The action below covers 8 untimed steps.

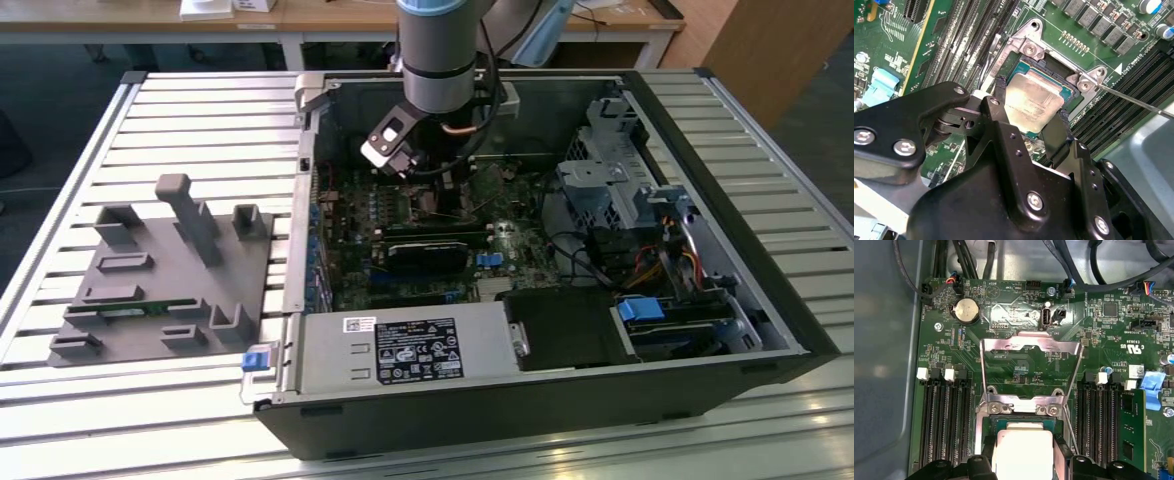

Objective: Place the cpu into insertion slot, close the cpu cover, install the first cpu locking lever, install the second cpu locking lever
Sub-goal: 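Place the cpu into insertion slot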

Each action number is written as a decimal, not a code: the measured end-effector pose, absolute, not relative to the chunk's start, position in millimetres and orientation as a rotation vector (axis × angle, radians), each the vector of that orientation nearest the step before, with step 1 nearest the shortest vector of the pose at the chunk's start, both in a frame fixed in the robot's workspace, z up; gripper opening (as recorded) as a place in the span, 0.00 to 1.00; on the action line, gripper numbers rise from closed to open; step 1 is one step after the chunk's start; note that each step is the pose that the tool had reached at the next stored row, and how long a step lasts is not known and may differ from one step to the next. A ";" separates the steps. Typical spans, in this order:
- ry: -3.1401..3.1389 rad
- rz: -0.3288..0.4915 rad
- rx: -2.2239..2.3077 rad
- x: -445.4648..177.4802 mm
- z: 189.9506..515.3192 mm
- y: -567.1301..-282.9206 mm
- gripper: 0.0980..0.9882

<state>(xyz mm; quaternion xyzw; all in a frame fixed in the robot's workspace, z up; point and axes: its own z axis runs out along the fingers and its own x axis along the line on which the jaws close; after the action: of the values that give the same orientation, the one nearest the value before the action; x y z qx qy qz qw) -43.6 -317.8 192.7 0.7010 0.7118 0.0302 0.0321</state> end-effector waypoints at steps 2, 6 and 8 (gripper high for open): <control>2.192 0.094 2.159 -43.6 192.4 -317.7 0.49; 2.192 0.094 2.159 -43.6 192.4 -317.7 0.49; 2.192 0.096 2.159 -43.4 191.9 -317.5 0.51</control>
<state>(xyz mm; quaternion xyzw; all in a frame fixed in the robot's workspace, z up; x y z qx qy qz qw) -43.4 -317.5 191.9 0.7010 0.7118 0.0312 0.0319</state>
